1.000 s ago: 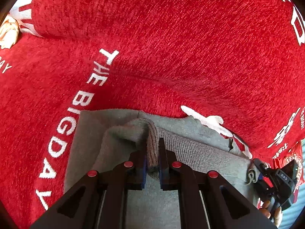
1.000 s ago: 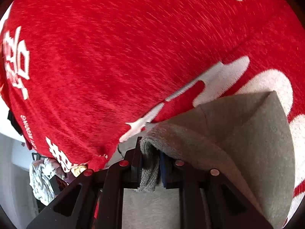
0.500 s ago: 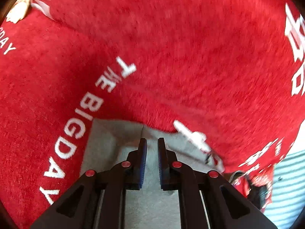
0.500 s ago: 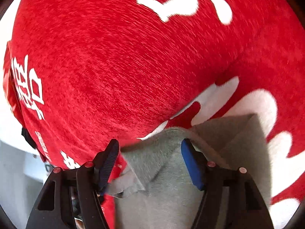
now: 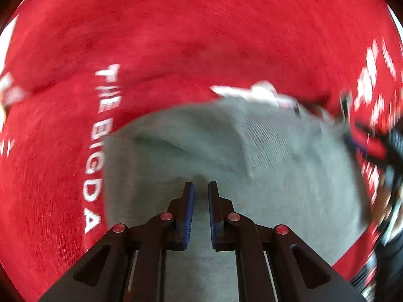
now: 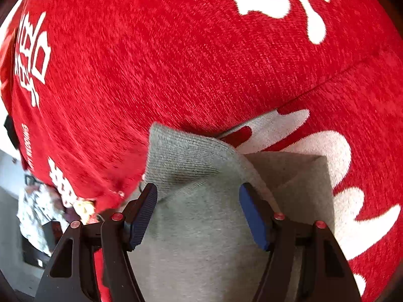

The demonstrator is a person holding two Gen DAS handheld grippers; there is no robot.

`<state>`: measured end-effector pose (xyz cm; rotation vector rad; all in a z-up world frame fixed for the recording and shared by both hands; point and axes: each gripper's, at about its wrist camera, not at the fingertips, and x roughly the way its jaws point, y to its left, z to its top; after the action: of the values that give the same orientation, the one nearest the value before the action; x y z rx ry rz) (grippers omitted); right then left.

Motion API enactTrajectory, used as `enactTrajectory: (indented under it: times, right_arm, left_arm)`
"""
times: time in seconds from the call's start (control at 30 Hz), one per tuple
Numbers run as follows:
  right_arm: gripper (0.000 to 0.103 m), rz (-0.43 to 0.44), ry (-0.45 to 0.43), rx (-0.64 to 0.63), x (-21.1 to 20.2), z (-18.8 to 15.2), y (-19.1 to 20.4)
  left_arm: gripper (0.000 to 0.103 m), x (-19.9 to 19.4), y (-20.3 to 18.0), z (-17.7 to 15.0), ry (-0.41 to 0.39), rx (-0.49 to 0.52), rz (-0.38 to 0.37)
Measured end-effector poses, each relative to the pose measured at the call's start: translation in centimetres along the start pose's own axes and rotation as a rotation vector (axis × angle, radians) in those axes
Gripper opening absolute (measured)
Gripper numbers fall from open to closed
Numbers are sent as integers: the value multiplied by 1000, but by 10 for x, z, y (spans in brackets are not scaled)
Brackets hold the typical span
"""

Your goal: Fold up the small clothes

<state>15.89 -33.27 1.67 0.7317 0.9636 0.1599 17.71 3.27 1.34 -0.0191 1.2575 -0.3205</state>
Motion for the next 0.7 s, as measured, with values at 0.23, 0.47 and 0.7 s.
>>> enactTrajectory:
  times: [0.23,0.47,0.7]
  right_arm:
    - [71,-69,13,-47,19,1,10]
    - [71,-67,-5,-61,16,-4,0]
    - [71,-68,-56,-43,0,-4,9]
  left_arm:
    - [11,25,3,42,18,-75,42]
    - [11,24,77,52,-23,-449,-123]
    - [11,-3,78,40,-60,-404,-67]
